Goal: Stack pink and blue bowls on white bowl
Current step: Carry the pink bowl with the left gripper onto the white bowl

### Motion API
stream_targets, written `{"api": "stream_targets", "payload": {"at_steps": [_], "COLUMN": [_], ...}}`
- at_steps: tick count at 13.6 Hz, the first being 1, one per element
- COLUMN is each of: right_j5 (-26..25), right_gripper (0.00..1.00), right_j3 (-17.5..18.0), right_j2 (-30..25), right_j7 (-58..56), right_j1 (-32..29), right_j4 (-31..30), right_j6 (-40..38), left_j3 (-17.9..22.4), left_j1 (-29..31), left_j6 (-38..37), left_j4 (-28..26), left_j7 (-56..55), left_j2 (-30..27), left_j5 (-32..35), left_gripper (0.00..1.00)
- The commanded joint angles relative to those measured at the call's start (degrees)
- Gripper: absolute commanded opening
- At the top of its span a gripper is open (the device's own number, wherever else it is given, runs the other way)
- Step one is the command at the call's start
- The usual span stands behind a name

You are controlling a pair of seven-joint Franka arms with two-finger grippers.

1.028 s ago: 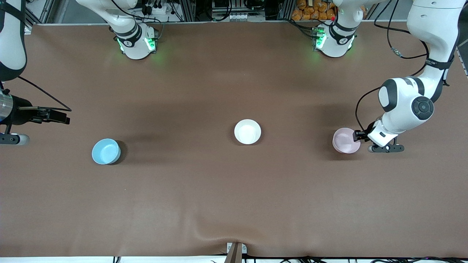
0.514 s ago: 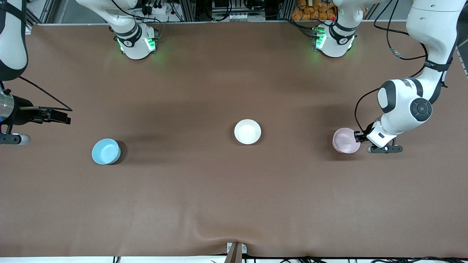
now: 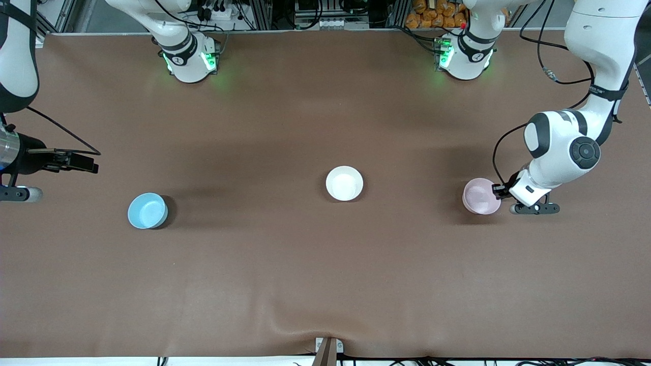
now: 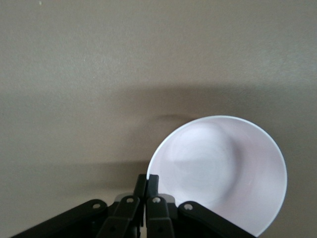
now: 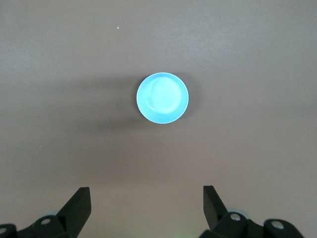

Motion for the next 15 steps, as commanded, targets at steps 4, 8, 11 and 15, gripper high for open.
{"api": "stream_targets", "payload": {"at_steps": [4,8,11,15], "right_j5": [-0.34,-0.34,-0.34,-0.43], "right_gripper": [1.00,1.00,1.00,1.00], "right_j3": [0.39,0.39,0.39,0.39], "right_j2": [-0.84,-0.76,0.47,5.12], "right_j7": [-0.17,-0.17,-0.44,-0.70], "right_j1": [-0.75,-0.84,-1.19,-3.38], "right_j4": [-1.72,-1.99,-2.34,-1.99], "right_j6": [1.13,1.39,3.32,8.67], "left_j3": [-2.19,-7.89,-14.65,-22.65], "left_j1": [0.22,0.22,-0.13,-1.36], "left_j6": [-6.79,-15.32,-20.95,-21.06], "left_j4": [-3.56,-2.77,1.52,7.94], "left_j7": [1.98,-1.17,-9.94,-22.68], "left_j2": [-12.27,-18.17,-19.15,-13.63], "left_j5": [-0.40,-2.94,-4.27,-4.36], "left_gripper": [0.00,0.00,0.00,0.00]}}
